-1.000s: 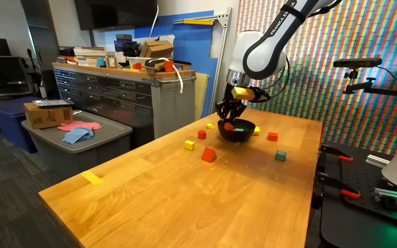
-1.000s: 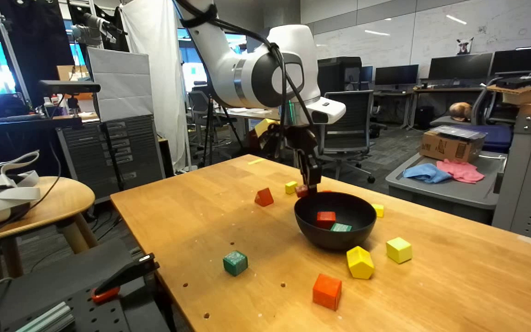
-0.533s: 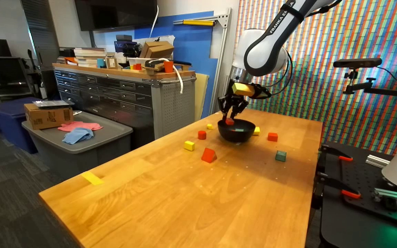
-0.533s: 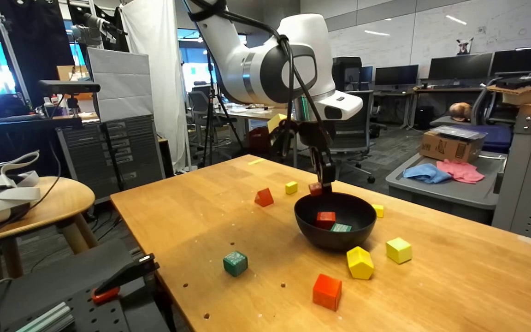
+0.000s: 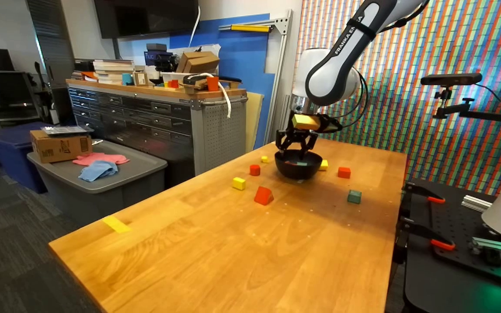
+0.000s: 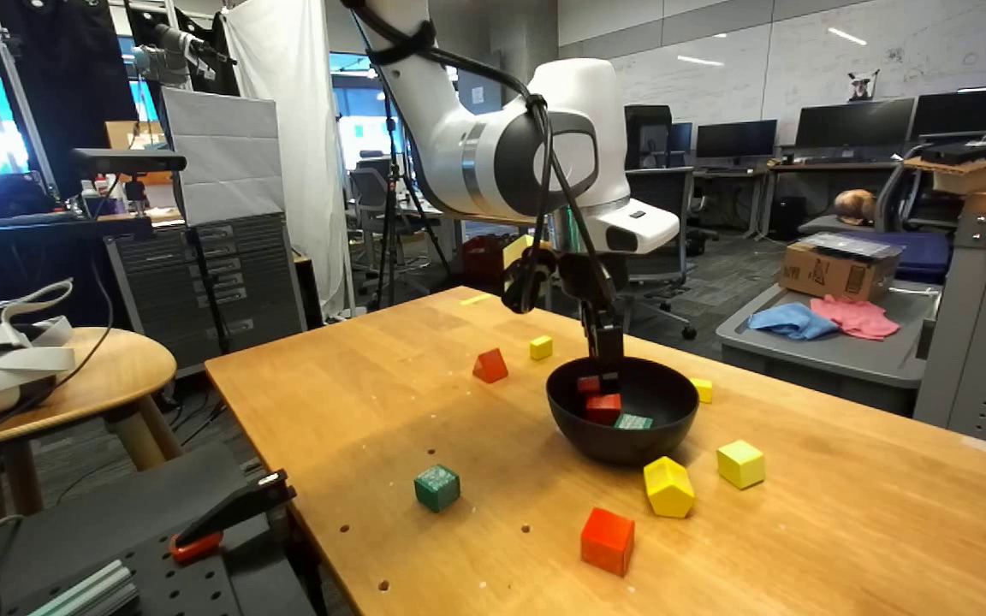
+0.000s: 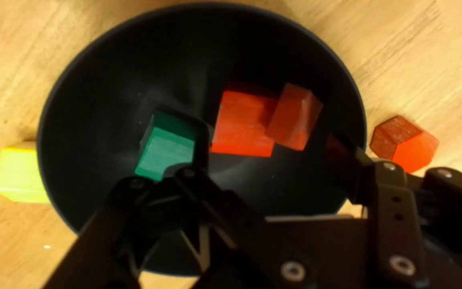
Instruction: Put all the blocks one at a time in the bowl except the right yellow block farthest away from you
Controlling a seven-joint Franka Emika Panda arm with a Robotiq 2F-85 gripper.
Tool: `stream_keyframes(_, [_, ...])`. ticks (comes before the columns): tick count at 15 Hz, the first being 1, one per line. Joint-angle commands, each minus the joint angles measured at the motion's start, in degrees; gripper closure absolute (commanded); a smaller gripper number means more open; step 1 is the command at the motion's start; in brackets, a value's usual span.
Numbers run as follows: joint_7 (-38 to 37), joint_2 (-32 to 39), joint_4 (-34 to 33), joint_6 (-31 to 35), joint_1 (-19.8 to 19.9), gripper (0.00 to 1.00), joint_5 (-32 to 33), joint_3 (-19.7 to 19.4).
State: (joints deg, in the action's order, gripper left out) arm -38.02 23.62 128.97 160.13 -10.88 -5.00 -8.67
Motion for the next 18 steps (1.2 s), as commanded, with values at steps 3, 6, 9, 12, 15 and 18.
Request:
stream_keyframes(3, [3.18, 3.87, -3.68, -6.65, 2.00, 0.41, -2.95, 5.56])
stream_keyframes(6, [6.40, 4.91, -4.88, -9.47, 3.48, 0.66, -6.12, 9.27])
stream_keyframes(9, [11.36, 4.58, -5.81, -11.61, 5.99, 0.88, -11.22, 12.70])
stream_keyframes(12, [14.83, 4.01, -7.02, -13.08, 8.21, 0.95, -15.98, 13.98])
stream_keyframes(15, [16.93, 3.93, -8.67, -14.40, 10.04, 0.96, -19.44, 14.25])
stream_keyframes(18, [16.26, 4.00, -9.68, -14.59, 9.86, 0.70, -19.37, 13.06])
